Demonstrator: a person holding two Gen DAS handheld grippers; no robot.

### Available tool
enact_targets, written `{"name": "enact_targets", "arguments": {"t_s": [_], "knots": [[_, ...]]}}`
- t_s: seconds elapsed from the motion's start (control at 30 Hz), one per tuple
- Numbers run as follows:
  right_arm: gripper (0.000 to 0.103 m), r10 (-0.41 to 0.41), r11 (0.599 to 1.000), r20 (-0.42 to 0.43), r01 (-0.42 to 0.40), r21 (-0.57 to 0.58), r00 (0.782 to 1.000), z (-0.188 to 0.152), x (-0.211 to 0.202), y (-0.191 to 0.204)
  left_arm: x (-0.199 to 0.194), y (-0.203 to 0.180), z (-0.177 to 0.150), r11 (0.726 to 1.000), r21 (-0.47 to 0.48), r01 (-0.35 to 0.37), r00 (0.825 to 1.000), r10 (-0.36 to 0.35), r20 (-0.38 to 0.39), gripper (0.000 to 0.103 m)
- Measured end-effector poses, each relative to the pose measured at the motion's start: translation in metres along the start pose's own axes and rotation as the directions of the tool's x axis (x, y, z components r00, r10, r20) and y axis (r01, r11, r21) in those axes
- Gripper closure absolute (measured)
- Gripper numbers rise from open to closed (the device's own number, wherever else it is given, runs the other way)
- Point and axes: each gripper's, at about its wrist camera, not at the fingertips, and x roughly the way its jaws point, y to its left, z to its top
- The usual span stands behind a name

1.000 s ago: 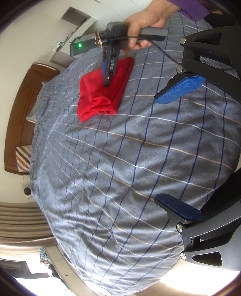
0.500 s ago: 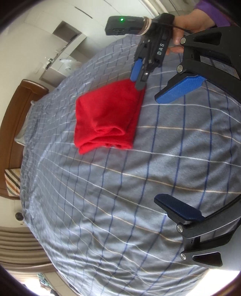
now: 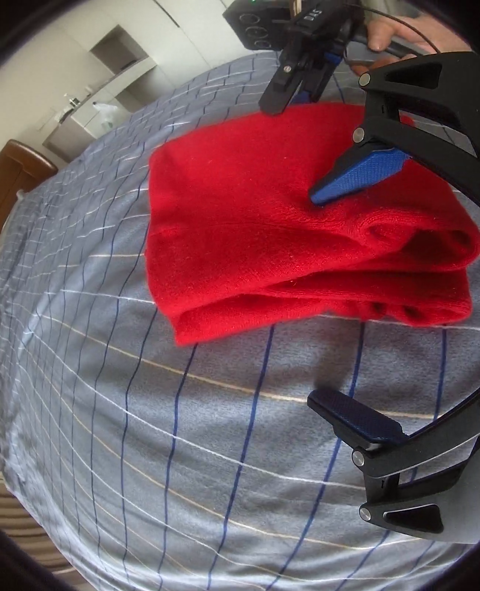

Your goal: Fold small clothes

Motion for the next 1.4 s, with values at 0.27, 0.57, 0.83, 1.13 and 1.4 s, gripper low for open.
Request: {"name": "enact_targets", "arguments": {"t_s": [0.27, 0.57, 0.83, 1.13, 1.4], "knots": [[0.070, -0.325, 0.882, 0.102, 0.340, -0.327, 0.940, -0.010, 0.029, 0.057, 0.001, -0.011, -0.002, 0.998, 0.047, 0.033, 0.999, -0.035, 0.039, 0.073], [0.073, -0.333, 0.663, 0.362, 0.490, -0.567, 0.870, -0.021, -0.002, 0.133, -0.055, -0.036, 0.007, 0.995, 0.101, -0.015, 0.974, -0.009, 0.228, 0.083], [0.026, -0.398, 0.731, 0.284, 0.489, -0.477, 0.872, 0.018, -0.006, 0.098, -0.042, -0.044, 0.002, 0.966, 0.076, -0.247, 0.925, 0.212, 0.315, 0.012], [0.016, -0.467, 0.727, 0.285, 0.547, -0.415, 0.837, -0.053, -0.068, 0.053, -0.090, -0.061, -0.071, 0.900, 0.132, -0.415, 0.836, 0.320, 0.445, 0.001], [0.011, -0.457, 0.672, 0.363, 0.582, -0.458, 0.812, -0.121, -0.119, 0.088, -0.142, -0.094, -0.107, 0.897, 0.135, -0.421, 0.800, 0.296, 0.522, 0.000]]}}
